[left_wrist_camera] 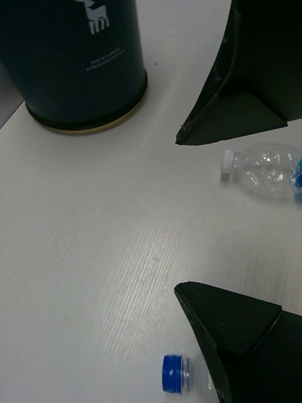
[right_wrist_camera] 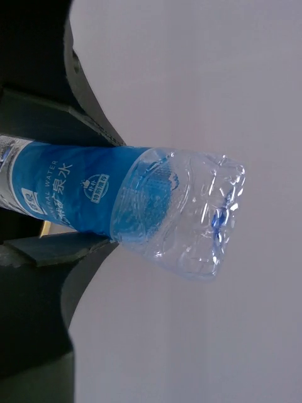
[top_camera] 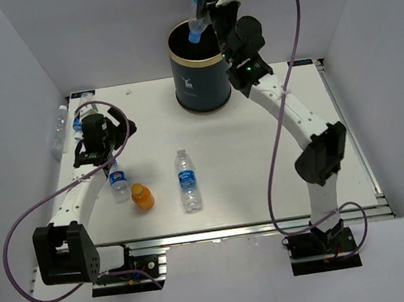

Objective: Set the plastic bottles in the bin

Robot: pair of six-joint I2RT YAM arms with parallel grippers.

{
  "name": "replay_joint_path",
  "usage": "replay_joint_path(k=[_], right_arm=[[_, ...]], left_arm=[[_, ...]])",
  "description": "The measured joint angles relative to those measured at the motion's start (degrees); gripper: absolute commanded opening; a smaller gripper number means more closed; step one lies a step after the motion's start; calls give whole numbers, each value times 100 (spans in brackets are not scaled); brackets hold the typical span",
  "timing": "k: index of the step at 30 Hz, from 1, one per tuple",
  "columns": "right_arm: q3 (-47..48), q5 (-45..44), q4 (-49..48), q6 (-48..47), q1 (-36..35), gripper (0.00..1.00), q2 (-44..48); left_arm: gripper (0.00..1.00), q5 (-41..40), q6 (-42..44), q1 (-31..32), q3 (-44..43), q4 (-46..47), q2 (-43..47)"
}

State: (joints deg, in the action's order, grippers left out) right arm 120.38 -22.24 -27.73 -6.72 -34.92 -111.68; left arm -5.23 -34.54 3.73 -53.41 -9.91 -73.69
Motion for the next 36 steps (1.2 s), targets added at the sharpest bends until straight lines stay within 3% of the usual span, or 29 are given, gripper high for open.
replay_joint_path(k=[3, 5, 9, 13, 18, 27, 30, 34, 36], right_arm=[[763, -13, -485, -334, 221, 79, -828], [1147, 76, -627, -566, 352, 89, -1438], [1200, 415, -271, -750, 459, 89, -2100], [859, 693, 116, -686, 442, 89, -1947], [-201, 767, 378, -518, 400, 89, -553], [-3547, 81, -234, 83, 404, 89, 3171], [-4669, -195, -354, 306, 407, 89, 3958], [-5584, -577, -273, 476, 409, 89, 4444], [-5829, -741, -149, 509, 411, 89, 4586]], left_arm=[[98, 446, 168, 74, -9, 136, -79], [98, 619, 262, 201, -28, 166, -111], [98, 772, 426, 704, -136, 168, -203], [98, 785, 612, 1384, -286, 90, -428], [98, 839, 671, 1902, -297, -133, -743], [96, 452, 487, 2765, -254, -584, -1453], [87, 385, 382, 2914, -245, -660, -1816], [55, 295, 264, 3010, -328, -750, -2223], [47, 179, 243, 3025, -498, -859, -2284]])
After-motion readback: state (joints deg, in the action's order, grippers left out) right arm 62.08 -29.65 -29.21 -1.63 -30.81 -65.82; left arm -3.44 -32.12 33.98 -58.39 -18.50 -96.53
